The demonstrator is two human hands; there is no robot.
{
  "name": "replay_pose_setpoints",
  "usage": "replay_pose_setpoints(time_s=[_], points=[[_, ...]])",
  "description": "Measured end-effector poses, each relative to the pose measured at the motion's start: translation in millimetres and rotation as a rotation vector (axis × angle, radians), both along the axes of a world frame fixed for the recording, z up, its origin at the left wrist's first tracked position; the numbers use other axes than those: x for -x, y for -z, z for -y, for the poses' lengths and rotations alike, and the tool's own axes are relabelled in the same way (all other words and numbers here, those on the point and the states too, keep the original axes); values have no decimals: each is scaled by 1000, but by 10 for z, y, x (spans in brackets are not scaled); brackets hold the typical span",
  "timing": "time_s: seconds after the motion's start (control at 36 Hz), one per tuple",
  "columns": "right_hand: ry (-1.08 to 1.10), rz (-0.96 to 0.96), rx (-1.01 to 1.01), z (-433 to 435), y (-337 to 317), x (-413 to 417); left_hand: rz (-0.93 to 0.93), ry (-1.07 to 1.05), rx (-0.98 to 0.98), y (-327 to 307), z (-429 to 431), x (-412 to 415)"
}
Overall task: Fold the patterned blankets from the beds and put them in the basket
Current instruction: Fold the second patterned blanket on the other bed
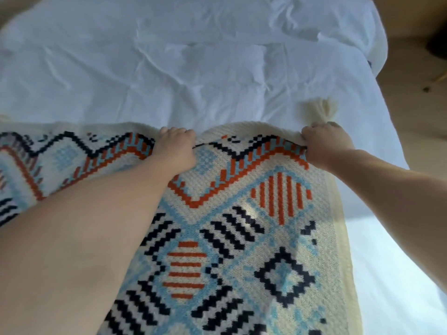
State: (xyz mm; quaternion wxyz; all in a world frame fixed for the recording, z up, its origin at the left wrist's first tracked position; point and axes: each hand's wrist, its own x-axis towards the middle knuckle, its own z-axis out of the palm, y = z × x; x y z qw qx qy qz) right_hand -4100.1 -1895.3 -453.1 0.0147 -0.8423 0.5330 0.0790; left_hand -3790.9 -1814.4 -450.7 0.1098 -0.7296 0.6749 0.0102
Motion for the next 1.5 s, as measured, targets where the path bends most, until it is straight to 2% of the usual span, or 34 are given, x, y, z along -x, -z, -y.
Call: replay_pose_setpoints(time_s=[0.22, 0.36, 0.56, 0.67, 0.94, 1.06, 1.14, 1.22, 1.5], points=[[44, -85, -94, -544, -376, 162, -62, 24, -44, -328, -658, -206], [11, -166, -153, -1084, -612, 283, -305, 18, -96, -434, -1286, -213], [72, -161, -189, -1944, -818, 545, -310, 55, -145, -574, -2133, -167], [85, -91, -163, -2442, -919, 651, -342, 76, -134, -654, -2612, -105], [69, -198, -75, -3581, -1008, 840, -371, 107, -161, -762, -3651, 65], [21, -263, -90, -3808, -936, 959, -367, 87, -161, -747, -3967, 174], [-17, -202, -96, -3935, -817, 1088, -396, 83, -173, -726, -4176, 257], [-45, -234, -116, -4119, -750, 1334, -383, 58, -242, -708, -4444, 497], [-92, -151, -130, -4614, -771, 1531, -368, 13, -244, -677, -4961, 719]])
